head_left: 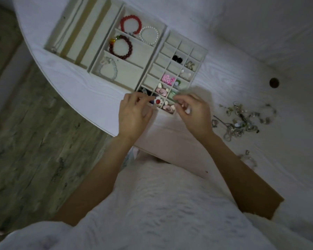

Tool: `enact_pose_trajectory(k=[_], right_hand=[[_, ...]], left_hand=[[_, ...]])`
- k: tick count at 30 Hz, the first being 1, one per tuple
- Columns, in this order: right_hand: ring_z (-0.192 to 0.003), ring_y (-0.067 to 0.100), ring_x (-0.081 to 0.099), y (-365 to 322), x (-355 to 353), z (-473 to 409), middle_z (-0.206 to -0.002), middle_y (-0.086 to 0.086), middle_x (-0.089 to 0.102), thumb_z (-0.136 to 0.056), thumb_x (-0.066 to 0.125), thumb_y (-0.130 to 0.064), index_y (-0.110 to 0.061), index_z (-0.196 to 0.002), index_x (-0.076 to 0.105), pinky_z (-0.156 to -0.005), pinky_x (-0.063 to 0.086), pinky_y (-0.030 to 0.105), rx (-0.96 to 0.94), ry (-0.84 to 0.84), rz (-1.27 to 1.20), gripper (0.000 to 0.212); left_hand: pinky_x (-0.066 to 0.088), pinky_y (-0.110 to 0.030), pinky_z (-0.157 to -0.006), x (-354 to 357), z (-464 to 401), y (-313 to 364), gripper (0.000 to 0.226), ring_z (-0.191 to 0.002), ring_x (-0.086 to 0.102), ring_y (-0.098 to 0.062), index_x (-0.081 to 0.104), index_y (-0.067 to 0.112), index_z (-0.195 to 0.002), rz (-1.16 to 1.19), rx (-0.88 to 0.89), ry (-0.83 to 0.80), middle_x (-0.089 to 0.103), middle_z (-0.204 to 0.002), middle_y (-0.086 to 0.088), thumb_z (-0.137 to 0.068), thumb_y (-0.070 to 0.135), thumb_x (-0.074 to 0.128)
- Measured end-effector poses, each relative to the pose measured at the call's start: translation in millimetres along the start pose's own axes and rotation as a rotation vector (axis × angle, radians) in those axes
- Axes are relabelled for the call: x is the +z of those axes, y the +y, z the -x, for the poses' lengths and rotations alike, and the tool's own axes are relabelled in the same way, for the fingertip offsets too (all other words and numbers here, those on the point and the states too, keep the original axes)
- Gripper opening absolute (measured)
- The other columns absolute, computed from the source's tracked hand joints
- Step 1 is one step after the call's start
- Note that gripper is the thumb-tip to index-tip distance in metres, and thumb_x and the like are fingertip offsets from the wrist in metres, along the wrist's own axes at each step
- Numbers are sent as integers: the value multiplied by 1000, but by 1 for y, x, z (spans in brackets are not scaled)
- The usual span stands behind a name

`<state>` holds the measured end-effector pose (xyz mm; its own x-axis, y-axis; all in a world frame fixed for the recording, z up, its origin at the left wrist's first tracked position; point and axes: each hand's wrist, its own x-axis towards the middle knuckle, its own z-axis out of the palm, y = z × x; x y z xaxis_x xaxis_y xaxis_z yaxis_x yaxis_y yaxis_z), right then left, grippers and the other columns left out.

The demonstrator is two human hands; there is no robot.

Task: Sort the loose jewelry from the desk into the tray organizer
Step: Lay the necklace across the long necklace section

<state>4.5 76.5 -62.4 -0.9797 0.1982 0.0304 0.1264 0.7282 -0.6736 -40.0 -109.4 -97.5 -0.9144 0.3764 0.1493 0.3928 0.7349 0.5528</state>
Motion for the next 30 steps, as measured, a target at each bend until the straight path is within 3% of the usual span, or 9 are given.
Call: enact_pose_trajectory(k=[4, 6, 10, 15, 20, 24, 27, 30], right_hand=[[-72, 18, 61, 59, -48, 50, -85, 5, 67, -86, 64, -14, -11, -99, 69, -63, 38, 15, 285, 45, 171, 14], [-74, 20, 63, 79, -58, 65, -84, 4, 68, -88, 64, -23, -12, -97, 68, -65, 41, 21, 442, 67, 236, 15], [-78, 17, 61, 85, -57, 67, -86, 1, 67, -84, 66, -40, -14, -96, 65, -66, 39, 24, 580, 27, 312, 29], [-81, 26, 60, 77, -43, 50, -89, 8, 62, -91, 56, -36, -10, -95, 63, -62, 38, 29, 497, -75, 550, 27], [-56, 28, 58, 78, -38, 50, -66, 11, 59, -86, 58, -15, -4, -72, 65, -49, 29, 25, 335, 10, 589, 19], [-74, 21, 60, 86, -51, 51, -83, 8, 68, -91, 57, -20, -8, -89, 69, -60, 36, 24, 388, -1, 325, 17], [-69, 10, 60, 83, -62, 54, -82, 6, 70, -90, 61, -13, -9, -88, 67, -63, 43, 14, 396, 105, -89, 8], [-63, 3, 63, 78, -72, 58, -76, 3, 69, -89, 60, -7, -13, -86, 63, -63, 50, 14, 379, 175, -315, 7]], left_hand=[[42, -37, -72, 22, -6, 21, 22, -89, 53, -28, 73, 18, -94, -53, 165, -119, 64, -94, -6, -81, 32, 61], [45, -39, -72, 29, -9, 28, 23, -87, 57, -31, 72, 18, -92, -104, 166, -160, 65, -95, -7, -80, 34, 61], [45, -36, -71, 32, -20, 37, 23, -85, 55, -31, 69, 16, -92, -148, 219, -115, 65, -95, -10, -77, 32, 64], [40, -33, -72, 32, -25, 39, 17, -89, 54, -30, 67, 13, -89, -114, 303, -117, 61, -87, -10, -74, 21, 67], [46, -37, -69, 37, -20, 49, 26, -86, 54, -31, 70, 13, -95, -110, 246, -147, 63, -90, -10, -69, 8, 71], [47, -39, -75, 36, -21, 65, 33, -89, 56, -32, 69, 13, -103, -105, 208, -158, 63, -93, -10, -70, 9, 74], [44, -33, -80, 41, -22, 87, 32, -92, 55, -25, 67, 13, -110, 41, 251, -192, 64, -97, -6, -78, 16, 72], [45, -27, -81, 51, -20, 111, 33, -91, 57, -17, 63, 11, -119, 283, 185, -312, 65, -107, -4, -87, 16, 67]])
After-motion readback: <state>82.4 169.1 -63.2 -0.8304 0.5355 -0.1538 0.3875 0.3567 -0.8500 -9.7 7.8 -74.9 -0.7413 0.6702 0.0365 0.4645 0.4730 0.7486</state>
